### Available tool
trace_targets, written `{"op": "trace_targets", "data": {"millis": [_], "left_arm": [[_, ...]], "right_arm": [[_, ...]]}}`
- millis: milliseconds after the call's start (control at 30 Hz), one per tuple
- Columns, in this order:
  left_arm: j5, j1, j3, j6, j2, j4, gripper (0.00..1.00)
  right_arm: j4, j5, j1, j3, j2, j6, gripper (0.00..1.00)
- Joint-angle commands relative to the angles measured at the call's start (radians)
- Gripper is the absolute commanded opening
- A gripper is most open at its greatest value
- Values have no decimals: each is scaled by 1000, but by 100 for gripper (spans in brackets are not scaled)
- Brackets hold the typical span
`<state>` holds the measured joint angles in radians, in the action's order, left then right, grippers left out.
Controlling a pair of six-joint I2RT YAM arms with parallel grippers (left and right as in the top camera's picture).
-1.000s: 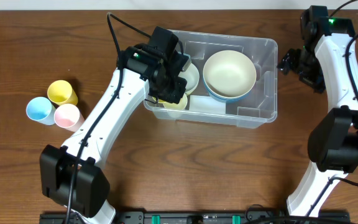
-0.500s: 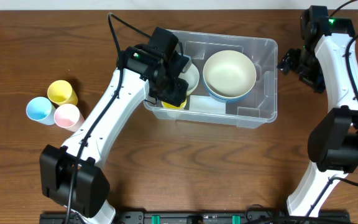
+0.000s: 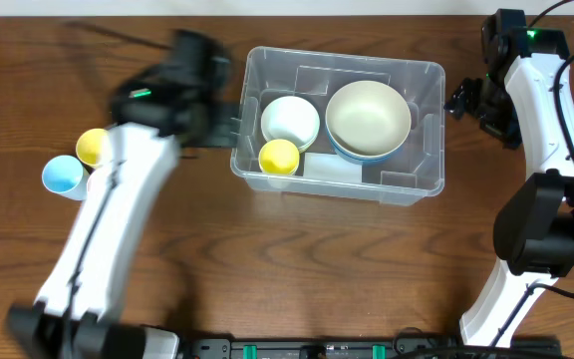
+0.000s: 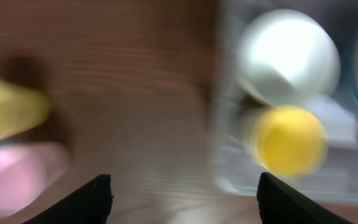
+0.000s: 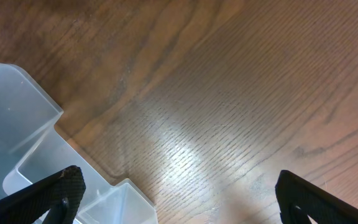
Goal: Pack container
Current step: 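Move the left gripper to the pink cup and grasp its rim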
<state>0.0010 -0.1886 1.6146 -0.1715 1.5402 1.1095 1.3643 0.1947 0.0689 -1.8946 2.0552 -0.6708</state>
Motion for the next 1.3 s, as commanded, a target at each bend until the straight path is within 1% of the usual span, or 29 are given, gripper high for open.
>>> {"op": "trace_targets", "data": {"millis": [0, 167, 333, 533, 633, 767, 1033, 1167, 1267], "left_arm": [[-102, 135, 19, -147, -77, 50, 76], [-93, 320, -14, -240, -80, 119, 76], [-61, 388, -111, -261, -55, 109, 76], [-60, 395, -225, -260, -24, -3, 76], [-36, 395, -274, -244, -7, -62, 76], [-27, 395, -321, -241, 48, -109, 76], [-24, 395, -334, -222, 198, -155, 76], [30, 395, -334, -203, 238, -166, 75], [38, 395, -334, -199, 245, -172, 74]], "right_arm": [[0, 7, -3, 1, -3, -16, 99], [0, 7, -3, 1, -3, -16, 99], [0, 7, -3, 1, -3, -16, 99], [0, 7, -3, 1, -3, -16, 99], [0, 7, -3, 1, -3, -16, 99], [0, 7, -3, 1, -3, -16, 99], [0, 7, -3, 1, -3, -16, 99], [0, 7, -3, 1, -3, -16, 99], [0, 7, -3, 1, -3, -16, 99]]}}
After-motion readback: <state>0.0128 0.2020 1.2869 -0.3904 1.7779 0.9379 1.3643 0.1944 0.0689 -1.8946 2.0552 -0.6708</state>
